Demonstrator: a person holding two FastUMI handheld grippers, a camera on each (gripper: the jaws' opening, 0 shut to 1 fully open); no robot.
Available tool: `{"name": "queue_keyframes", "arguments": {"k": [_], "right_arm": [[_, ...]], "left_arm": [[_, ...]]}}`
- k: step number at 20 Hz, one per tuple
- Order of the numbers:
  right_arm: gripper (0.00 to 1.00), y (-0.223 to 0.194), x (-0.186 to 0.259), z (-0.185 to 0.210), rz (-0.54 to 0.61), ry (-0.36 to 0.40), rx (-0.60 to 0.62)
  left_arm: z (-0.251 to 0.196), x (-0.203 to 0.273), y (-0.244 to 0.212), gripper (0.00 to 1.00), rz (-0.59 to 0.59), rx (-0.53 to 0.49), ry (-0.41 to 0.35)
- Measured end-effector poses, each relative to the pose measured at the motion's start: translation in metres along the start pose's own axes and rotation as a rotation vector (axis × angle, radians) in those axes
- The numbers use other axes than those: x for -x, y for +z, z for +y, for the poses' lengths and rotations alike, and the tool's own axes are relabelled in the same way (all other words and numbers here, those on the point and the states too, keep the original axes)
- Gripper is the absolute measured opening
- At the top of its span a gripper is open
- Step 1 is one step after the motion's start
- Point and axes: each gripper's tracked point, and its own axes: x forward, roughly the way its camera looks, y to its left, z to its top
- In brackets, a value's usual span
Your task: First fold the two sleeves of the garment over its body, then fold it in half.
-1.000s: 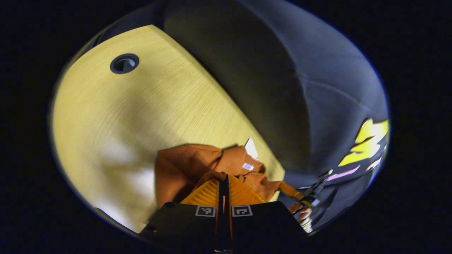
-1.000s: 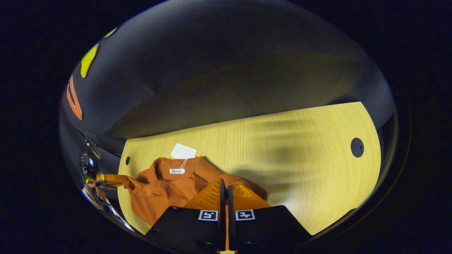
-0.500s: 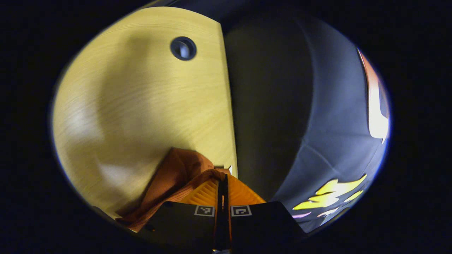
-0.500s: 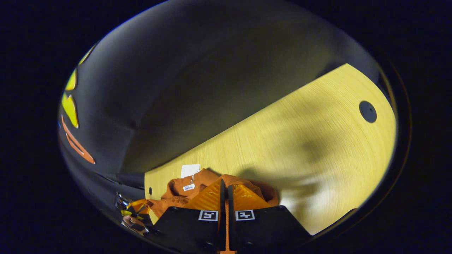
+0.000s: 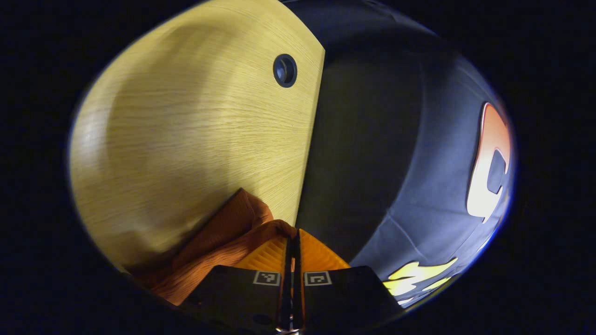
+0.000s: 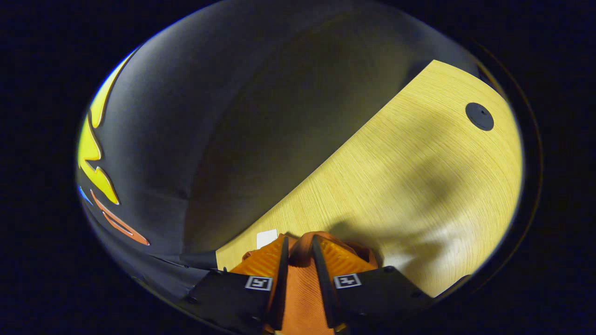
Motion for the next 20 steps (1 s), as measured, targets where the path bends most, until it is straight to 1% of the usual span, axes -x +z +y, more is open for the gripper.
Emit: {"name": "queue_keyframes", "arguments": {"k": [2, 3, 4, 5, 6, 7, 8, 9, 10, 11, 12, 13, 14, 15, 16, 17, 18, 19, 20], "right_arm": [[0.44, -0.004, 0.003, 0.004, 0.007, 0.013, -0.005], [0.67, -0.006, 0.005, 0.007, 0.008, 0.017, -0.005], [0.75, -0.006, 0.011, 0.011, 0.007, 0.024, 0.001], [0.82, -0.003, 0.018, 0.014, 0.003, 0.028, 0.008], [0.91, -0.002, 0.026, 0.019, -0.001, 0.033, 0.018], [0.86, -0.004, 0.028, 0.023, -0.002, 0.033, 0.028], [0.86, -0.005, 0.035, 0.032, -0.008, 0.043, 0.044], [0.96, -0.007, 0.044, 0.041, -0.015, 0.049, 0.073], [0.91, -0.006, 0.052, 0.047, -0.031, 0.044, 0.116], [0.95, -0.006, 0.061, 0.051, -0.047, 0.035, 0.173], [0.95, -0.005, 0.072, 0.056, -0.072, 0.02, 0.238], [0.91, -0.003, 0.085, 0.062, -0.105, 0.0, 0.314], [0.96, 0.001, 0.098, 0.067, -0.147, -0.021, 0.393], [0.91, 0.005, 0.116, 0.074, -0.192, -0.045, 0.469], [0.96, 0.008, 0.133, 0.081, -0.234, -0.059, 0.538], [0.97, 0.007, 0.15, 0.088, -0.273, -0.078, 0.607], [0.94, 0.006, 0.169, 0.095, -0.315, -0.091, 0.669], [0.94, 0.004, 0.186, 0.102, -0.356, -0.101, 0.723], [0.97, 0.0, 0.206, 0.11, -0.397, -0.104, 0.762]], "left_arm": [[0.001, 0.005, 0.005, 0.14, -0.014, 0.054, -0.021], [0.0, 0.004, 0.002, 0.23, -0.018, 0.061, -0.033], [-0.005, 0.005, -0.001, 0.28, -0.014, 0.065, -0.054], [-0.008, 0.003, -0.002, 0.38, -0.009, 0.071, -0.065], [-0.009, 0.002, -0.007, 0.43, 0.002, 0.07, -0.065], [-0.013, 0.002, -0.015, 0.44, 0.012, 0.062, -0.068], [-0.013, 0.004, -0.018, 0.62, 0.011, 0.044, -0.06], [-0.015, 0.009, -0.021, 0.64, 0.008, 0.026, -0.06], [-0.017, 0.016, -0.021, 0.81, -0.01, -0.009, -0.054], [-0.019, 0.023, -0.022, 0.78, -0.032, -0.065, -0.034], [-0.023, 0.032, -0.024, 0.83, -0.049, -0.144, -0.023], [-0.025, 0.043, -0.026, 0.98, -0.061, -0.236, -0.003], [-0.025, 0.054, -0.027, 0.85, -0.078, -0.336, 0.027], [-0.027, 0.067, -0.028, 0.88, -0.096, -0.43, 0.049], [-0.032, 0.081, -0.029, 0.9, -0.118, -0.521, 0.063], [-0.042, 0.097, -0.03, 1.0, -0.139, -0.618, 0.071], [-0.051, 0.114, -0.033, 0.92, -0.161, -0.72, 0.076], [-0.062, 0.133, -0.036, 0.96, -0.187, -0.829, 0.083], [-0.075, 0.154, -0.041, 0.97, -0.219, -0.94, 0.082]]}}
